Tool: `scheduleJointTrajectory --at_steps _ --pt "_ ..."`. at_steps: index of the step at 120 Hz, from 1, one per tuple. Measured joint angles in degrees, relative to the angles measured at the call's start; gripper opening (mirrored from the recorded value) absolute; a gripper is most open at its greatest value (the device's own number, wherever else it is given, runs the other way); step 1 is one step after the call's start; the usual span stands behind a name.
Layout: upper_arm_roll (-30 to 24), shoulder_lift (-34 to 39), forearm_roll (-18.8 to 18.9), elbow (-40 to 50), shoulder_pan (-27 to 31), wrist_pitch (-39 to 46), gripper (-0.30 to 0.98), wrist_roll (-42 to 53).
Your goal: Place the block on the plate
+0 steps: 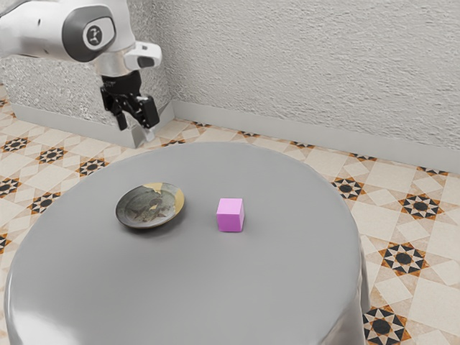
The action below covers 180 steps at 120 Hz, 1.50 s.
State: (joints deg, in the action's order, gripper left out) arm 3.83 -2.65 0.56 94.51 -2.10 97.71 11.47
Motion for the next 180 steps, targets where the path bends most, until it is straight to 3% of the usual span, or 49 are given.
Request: scheduleJointTrajectory --at_steps 18,30,48,80,119,180 --pt "0.9 -1.5 -0.1 -0.3 -1.0 0.0 0.69 1.2" --pt "4.9 -4.5 -0.2 -1.8 -6.5 0.3 0.69 1.5" --pt "6.0 -12.6 -1.9 -8.1 -11.8 0.8 0.69 0.8" --pt "8.1 -20.2 -3.0 -11.6 -19.2 4.0 0.69 -8.2" --pt "8.2 -28.0 -7.0 -9.3 -17.8 15.0 0.69 -23.8" --pt "4.6 -34.1 -6.3 -8.4 -13.0 27.3 0.69 -39.1"
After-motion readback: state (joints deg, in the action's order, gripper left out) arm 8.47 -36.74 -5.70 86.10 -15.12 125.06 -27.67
